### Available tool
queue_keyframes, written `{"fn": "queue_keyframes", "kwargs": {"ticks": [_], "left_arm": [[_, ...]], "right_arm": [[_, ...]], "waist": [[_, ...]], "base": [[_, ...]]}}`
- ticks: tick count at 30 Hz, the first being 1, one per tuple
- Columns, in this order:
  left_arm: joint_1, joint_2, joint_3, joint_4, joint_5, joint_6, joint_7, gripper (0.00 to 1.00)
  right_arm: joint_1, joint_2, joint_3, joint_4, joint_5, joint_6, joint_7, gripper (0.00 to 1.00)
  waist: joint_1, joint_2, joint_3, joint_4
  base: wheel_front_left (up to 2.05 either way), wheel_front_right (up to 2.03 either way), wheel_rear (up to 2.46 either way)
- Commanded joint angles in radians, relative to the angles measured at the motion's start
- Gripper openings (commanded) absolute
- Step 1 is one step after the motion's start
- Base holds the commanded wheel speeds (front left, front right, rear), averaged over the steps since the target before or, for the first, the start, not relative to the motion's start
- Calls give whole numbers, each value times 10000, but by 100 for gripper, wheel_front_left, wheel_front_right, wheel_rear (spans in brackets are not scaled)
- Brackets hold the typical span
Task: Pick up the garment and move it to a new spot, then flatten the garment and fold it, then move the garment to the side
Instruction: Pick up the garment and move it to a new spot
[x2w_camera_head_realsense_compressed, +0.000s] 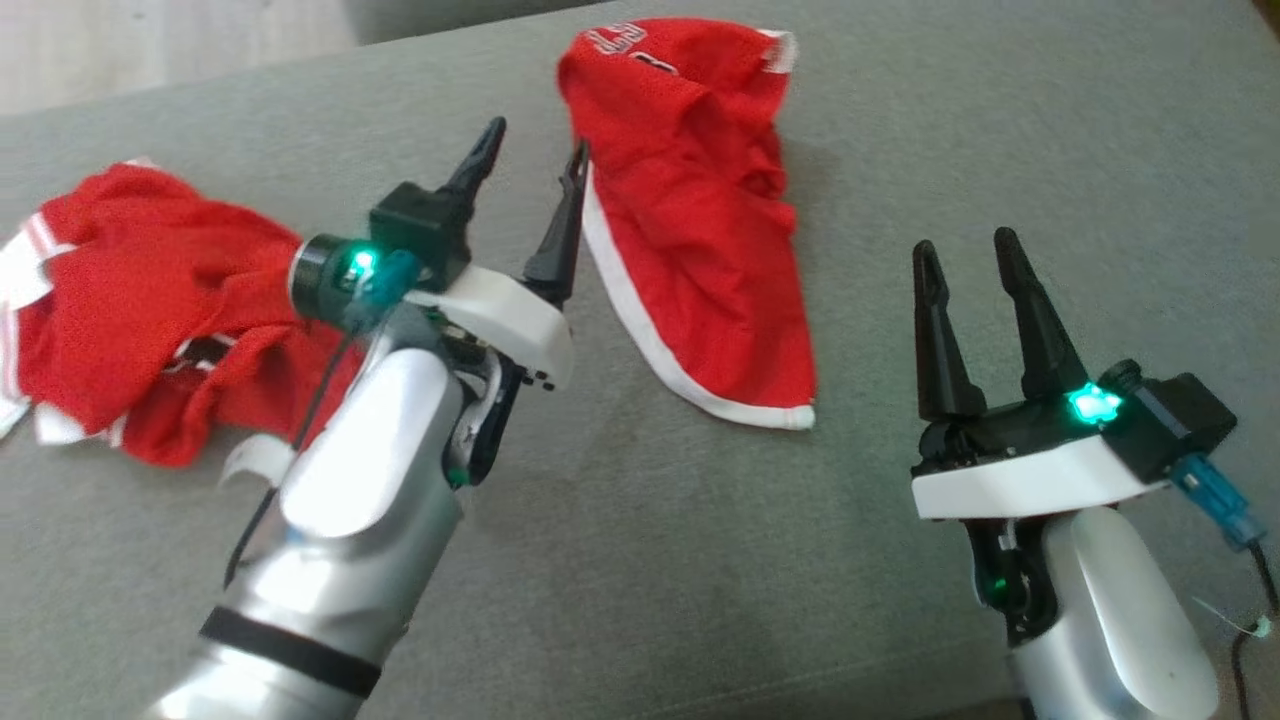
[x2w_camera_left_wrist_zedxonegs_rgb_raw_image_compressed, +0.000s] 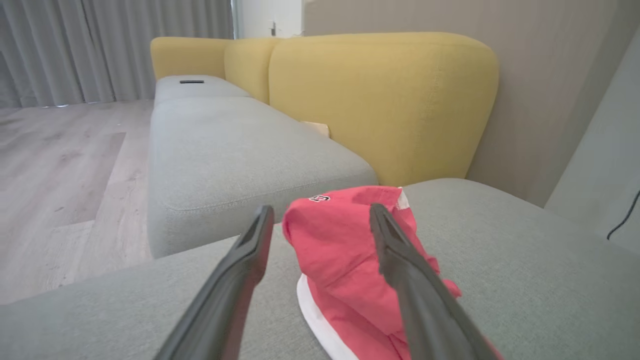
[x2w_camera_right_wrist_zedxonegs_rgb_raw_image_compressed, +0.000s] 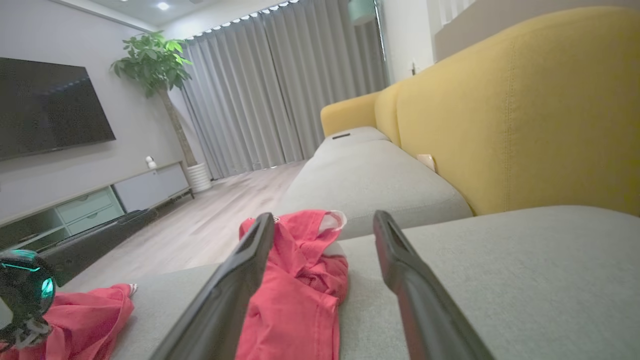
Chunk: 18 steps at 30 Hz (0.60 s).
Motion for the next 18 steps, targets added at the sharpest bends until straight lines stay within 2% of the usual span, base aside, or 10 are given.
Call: {"fn": "queue_keyframes", "kwargs": {"ticks": [1,6,11,18], "left_arm": [[-236,228,477,-489,109,52,-49,100],[911,497,1402,-1816,542,155,-49,100],[2577,673,2351,-3274,934,57,-49,100],[4896,245,3495,-5044,1553,-352,-49,100]], "right_arm": [[-127,-37,136,-360,-70,-7,-65,100],[42,-37,51,-388,-146,-7,-65,100],[264,-37,-161,-414,-202,-7,-65,100],[684,-37,-468,-417,-218,-7,-65,100]], "waist": [[0,0,-126,224],[0,0,-382,555],[0,0,-672,825],[0,0,-1160,974]], "base": [[0,0,0],[0,0,0],[0,0,0],[0,0,0]]}}
